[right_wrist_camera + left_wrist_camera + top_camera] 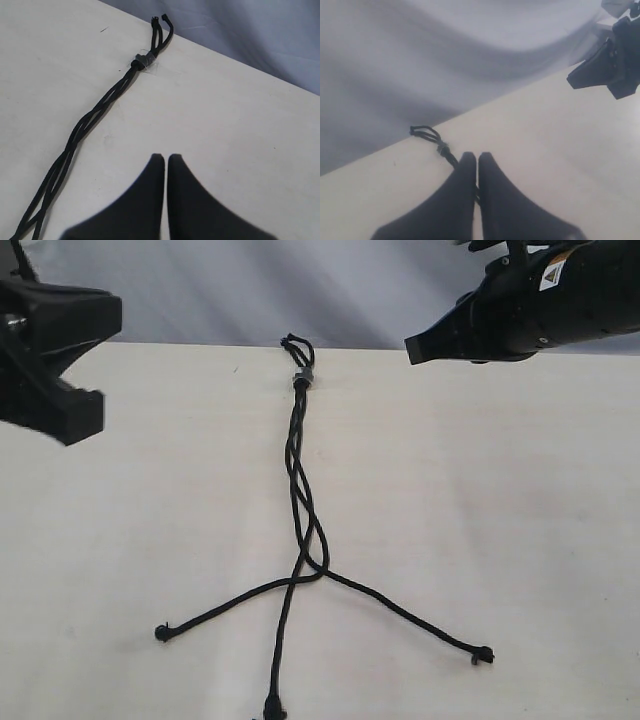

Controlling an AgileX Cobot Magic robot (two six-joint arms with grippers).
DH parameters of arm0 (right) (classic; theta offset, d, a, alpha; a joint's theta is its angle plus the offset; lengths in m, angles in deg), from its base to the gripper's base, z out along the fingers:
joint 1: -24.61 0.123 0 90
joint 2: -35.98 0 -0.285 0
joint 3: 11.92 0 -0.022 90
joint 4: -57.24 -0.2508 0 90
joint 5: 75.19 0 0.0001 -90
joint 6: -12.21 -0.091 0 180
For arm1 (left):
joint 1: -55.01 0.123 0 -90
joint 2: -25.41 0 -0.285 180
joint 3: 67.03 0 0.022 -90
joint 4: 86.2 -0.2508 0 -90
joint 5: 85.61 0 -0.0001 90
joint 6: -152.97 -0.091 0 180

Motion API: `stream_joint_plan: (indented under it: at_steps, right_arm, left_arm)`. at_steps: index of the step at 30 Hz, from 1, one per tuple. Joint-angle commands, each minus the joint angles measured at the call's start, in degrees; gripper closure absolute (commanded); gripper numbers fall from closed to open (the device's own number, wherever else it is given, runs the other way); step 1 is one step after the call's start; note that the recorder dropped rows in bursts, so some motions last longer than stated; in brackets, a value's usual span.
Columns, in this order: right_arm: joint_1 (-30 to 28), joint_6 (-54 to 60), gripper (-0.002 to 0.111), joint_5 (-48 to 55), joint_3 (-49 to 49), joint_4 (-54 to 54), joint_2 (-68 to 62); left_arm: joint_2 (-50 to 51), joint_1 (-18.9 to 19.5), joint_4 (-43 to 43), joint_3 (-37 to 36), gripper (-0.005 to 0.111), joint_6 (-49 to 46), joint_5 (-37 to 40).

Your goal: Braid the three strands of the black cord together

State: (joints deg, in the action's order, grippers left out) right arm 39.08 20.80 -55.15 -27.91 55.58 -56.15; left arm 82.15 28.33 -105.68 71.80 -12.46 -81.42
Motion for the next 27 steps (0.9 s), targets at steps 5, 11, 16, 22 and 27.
stream_joint_plan:
  at_steps: [5, 11, 16, 22, 27]
  right_arm:
    - [-0.23, -0.26, 0.105, -0.5, -0.05, -0.09, 0.1]
    - [-0.23, -0.26, 0.105, -0.5, -0.05, -0.09, 0.1]
    - [-0.23, -0.26, 0.105, -0.5, -0.05, -0.09, 0.1]
    - [-0.23, -0.26, 0.105, -0.5, -0.05, -0.09, 0.1]
    - [-0.23, -0.26, 0.105, -0.5, -0.05, -0.09, 0.1]
  left_arm:
    - [-21.18, 9.76, -0.22, -17.56, 0.104, 3.02, -8.14]
    - [-41.12, 25.78, -0.22, -29.3, 0.104, 3.01, -9.96]
    - [-46.5, 29.91, 0.39, -32.29, 0.104, 3.05, -10.23]
    - [-47.01, 29.9, 9.38, -36.05, 0.104, -5.1, -10.43]
    - [-47.01, 29.9, 13.91, -36.05, 0.104, -6.82, -3.68]
